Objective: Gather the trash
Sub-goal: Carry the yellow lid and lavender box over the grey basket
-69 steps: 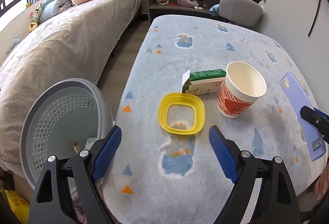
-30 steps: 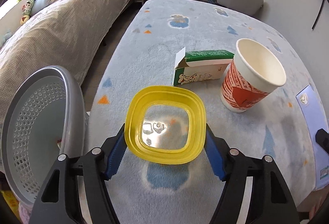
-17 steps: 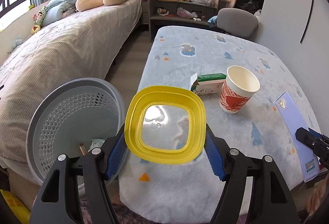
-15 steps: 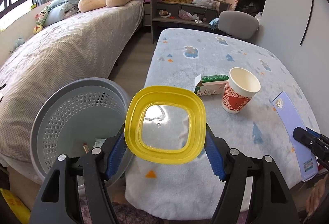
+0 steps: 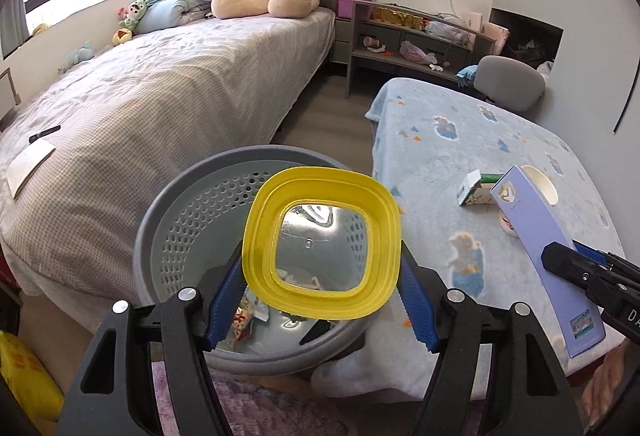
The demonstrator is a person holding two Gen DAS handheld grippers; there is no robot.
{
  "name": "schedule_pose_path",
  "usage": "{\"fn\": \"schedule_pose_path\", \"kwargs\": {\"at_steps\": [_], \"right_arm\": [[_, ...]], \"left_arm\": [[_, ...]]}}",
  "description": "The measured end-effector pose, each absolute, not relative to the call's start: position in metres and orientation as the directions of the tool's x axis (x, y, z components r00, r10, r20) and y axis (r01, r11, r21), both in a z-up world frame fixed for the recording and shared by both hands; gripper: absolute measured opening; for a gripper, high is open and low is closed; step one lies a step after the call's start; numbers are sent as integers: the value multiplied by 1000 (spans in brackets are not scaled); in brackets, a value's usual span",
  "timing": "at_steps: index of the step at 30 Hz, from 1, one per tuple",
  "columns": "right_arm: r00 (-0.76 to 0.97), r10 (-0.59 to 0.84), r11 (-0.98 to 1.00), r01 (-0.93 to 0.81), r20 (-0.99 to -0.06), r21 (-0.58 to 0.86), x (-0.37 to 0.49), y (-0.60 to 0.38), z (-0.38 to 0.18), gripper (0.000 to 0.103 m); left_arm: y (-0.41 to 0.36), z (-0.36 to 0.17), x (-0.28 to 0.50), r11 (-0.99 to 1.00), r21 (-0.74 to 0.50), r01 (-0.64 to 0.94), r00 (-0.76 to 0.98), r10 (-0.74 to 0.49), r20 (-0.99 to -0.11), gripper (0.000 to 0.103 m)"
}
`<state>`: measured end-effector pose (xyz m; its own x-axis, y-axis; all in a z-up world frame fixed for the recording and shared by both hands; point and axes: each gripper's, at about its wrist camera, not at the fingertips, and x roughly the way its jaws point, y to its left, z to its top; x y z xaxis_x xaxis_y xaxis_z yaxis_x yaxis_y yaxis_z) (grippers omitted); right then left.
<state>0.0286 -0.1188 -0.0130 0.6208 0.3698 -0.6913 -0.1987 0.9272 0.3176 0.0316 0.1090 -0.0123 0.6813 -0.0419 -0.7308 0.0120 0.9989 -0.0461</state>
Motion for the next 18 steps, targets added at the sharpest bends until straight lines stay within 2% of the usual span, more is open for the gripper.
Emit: {"fn": "schedule_pose_path", "kwargs": {"at_steps": [18], "right_arm": [[524, 475, 876, -355, -707, 325, 85, -14, -22, 44]], "left_arm": [[180, -25, 60, 996, -17, -93, 652, 48, -756, 68]]}}
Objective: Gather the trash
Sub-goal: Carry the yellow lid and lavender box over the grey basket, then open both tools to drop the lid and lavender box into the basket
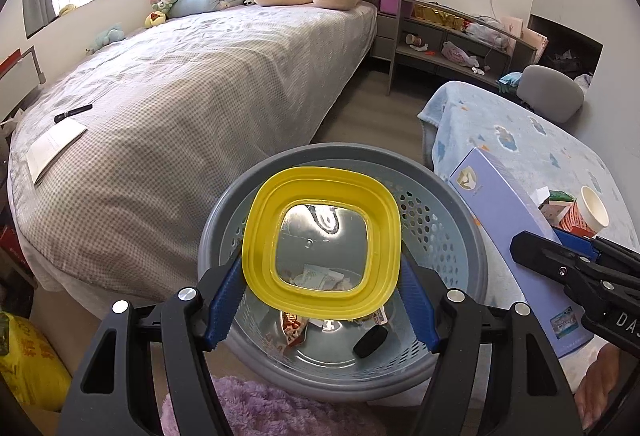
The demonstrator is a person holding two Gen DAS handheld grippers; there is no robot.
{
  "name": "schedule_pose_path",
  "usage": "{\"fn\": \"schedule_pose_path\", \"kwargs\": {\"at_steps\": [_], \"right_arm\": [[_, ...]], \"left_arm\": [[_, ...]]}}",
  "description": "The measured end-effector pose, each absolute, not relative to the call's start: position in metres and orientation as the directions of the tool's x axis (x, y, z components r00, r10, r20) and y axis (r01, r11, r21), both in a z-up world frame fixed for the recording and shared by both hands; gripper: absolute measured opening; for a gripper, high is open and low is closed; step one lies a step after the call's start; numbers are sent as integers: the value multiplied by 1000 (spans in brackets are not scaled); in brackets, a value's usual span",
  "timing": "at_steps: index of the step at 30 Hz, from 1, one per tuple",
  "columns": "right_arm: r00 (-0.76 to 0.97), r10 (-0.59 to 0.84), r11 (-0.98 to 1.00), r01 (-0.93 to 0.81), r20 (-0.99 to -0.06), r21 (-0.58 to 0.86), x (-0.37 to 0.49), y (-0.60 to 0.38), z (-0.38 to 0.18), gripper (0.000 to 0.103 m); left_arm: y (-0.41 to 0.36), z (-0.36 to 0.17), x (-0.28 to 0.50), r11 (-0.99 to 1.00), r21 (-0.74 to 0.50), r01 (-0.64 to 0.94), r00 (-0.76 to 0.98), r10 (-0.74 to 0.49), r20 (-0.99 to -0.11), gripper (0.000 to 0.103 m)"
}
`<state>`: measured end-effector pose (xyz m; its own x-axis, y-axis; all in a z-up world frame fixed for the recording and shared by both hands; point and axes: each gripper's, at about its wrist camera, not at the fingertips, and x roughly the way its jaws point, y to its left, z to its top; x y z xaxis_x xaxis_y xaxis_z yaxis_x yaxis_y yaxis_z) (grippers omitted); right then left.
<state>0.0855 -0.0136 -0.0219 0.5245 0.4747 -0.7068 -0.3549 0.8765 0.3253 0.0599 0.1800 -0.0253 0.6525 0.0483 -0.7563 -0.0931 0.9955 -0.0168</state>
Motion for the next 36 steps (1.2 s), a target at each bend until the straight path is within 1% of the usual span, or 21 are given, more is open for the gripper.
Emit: {"fn": "schedule_pose_path", "kwargs": {"at_steps": [16, 27, 30, 31, 32, 33, 36], "right_arm": [[469, 481, 867, -378, -741, 324, 110, 19, -40, 44], [467, 483, 866, -379, -740, 326, 114, 23, -38, 44], [464, 497, 859, -383, -733, 340, 114, 21, -37, 45], [469, 499, 858, -382, -728, 342, 114, 20, -36, 50], [472, 503, 857, -382, -724, 346, 113, 19, -35, 52], [477, 507, 855, -382, -718, 350, 113, 18, -33, 57], [488, 506, 857, -381, -711, 348, 111, 16, -29, 58]], "left_arm": [[198, -48, 80, 993, -19, -119, 621, 60, -781, 68], [196, -46, 81, 993, -2, -118, 623, 72, -779, 68], [196, -44, 80, 992, 3, -123, 620, 79, -781, 70], [196, -44, 80, 992, 3, -123, 618, 79, -782, 72], [196, -43, 79, 992, 6, -126, 619, 83, -781, 76], [197, -42, 79, 991, 11, -132, 620, 91, -779, 79], [202, -40, 77, 989, 11, -146, 620, 100, -778, 80]]}}
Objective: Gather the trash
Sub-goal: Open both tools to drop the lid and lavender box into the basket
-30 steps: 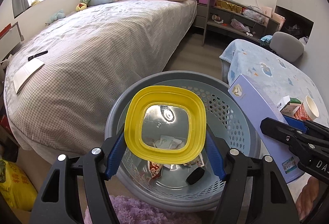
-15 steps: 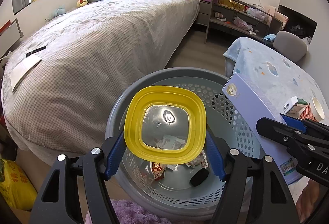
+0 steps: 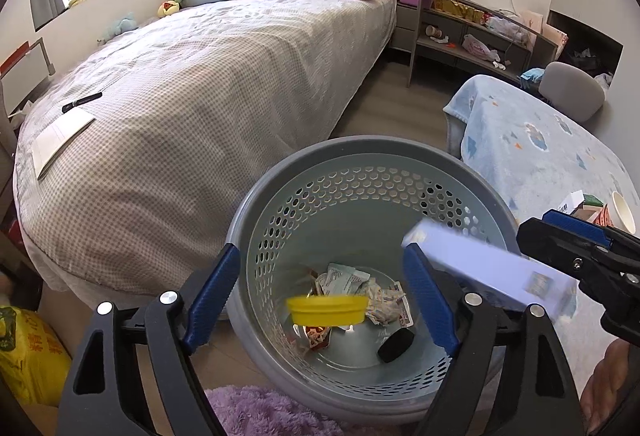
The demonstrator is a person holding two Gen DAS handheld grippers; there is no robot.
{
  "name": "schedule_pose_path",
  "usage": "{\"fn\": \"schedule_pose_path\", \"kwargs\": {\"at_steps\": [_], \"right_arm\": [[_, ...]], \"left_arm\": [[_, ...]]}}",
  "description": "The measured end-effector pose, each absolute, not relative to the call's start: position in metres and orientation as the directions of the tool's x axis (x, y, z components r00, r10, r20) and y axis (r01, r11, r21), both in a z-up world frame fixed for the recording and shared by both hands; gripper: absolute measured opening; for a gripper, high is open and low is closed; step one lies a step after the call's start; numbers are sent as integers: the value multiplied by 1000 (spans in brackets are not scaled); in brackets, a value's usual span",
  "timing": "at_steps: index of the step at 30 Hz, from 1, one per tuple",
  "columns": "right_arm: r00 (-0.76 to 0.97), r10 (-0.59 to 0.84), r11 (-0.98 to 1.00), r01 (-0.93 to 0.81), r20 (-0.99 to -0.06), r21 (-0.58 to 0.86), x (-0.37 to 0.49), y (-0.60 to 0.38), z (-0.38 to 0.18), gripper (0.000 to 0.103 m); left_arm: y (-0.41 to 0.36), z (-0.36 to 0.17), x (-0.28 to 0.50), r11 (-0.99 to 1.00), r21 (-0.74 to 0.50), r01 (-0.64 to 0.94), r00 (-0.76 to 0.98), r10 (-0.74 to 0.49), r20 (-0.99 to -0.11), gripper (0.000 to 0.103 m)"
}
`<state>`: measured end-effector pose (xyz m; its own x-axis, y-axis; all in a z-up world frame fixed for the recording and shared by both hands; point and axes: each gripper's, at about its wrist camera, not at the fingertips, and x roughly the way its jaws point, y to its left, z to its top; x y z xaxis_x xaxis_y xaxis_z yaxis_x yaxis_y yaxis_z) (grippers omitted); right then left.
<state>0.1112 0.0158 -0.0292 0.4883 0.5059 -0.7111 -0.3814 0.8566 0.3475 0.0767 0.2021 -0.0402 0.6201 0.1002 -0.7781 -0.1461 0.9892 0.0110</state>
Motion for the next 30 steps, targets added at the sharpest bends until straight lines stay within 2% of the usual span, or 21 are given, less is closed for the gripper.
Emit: {"fn": "schedule_pose_path", "kwargs": {"at_steps": [30], "right_arm": [[498, 510, 855, -380, -701, 352, 96, 13, -20, 59]], "left_arm": [[203, -26, 61, 986, 10, -166, 629, 113, -769, 80]]}}
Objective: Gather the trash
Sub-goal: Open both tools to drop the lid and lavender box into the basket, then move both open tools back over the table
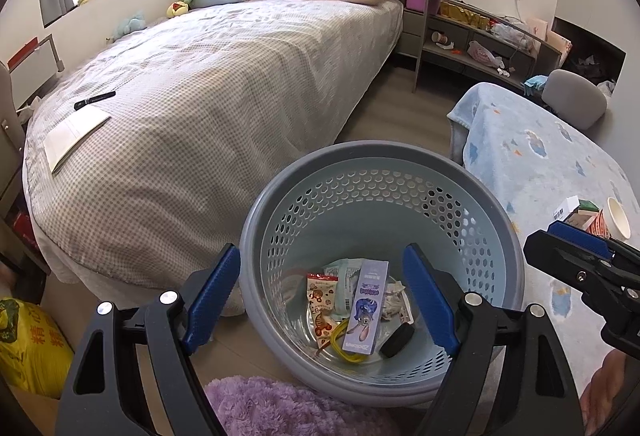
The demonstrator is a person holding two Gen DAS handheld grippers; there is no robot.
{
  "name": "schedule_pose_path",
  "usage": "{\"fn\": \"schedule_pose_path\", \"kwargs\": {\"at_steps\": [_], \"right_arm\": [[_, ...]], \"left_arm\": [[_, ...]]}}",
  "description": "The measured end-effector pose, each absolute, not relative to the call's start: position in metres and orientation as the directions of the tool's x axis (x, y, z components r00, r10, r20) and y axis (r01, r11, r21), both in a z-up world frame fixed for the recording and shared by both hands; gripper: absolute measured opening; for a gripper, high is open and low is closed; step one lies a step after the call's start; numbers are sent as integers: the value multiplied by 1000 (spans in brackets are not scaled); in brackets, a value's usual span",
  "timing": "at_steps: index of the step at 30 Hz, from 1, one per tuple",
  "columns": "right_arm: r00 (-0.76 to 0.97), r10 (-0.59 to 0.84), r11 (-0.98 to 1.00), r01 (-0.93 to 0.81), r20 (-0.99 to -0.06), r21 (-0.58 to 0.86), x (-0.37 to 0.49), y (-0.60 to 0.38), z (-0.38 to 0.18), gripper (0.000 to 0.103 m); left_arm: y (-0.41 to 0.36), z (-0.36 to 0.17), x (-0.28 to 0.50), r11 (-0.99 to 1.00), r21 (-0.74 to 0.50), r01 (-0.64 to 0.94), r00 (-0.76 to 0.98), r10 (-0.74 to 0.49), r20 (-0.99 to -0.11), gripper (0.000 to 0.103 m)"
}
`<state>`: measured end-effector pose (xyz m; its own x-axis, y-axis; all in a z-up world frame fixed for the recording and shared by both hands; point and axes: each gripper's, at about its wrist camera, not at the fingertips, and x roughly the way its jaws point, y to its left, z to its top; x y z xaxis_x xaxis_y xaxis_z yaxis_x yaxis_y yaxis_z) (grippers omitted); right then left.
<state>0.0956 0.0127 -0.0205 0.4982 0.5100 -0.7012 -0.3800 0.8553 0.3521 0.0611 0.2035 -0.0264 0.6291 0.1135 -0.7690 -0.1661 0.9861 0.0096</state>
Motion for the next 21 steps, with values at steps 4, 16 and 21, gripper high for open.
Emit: {"fn": "schedule_pose_path", "kwargs": {"at_steps": [4, 16, 21], "right_arm": [[504, 508, 858, -374, -699, 353, 92, 7, -19, 60], [529, 484, 874, -330, -697, 356, 74, -22, -19, 63], [544, 470, 883, -299, -695, 363, 65, -40, -19, 64]], "left_arm": [[197, -23, 58, 988, 10, -156, 635, 108, -765, 80], [170, -15, 52, 994, 12, -107, 648, 79, -757, 80], [153, -13, 49, 997, 12, -75, 655, 58, -754, 80]]}}
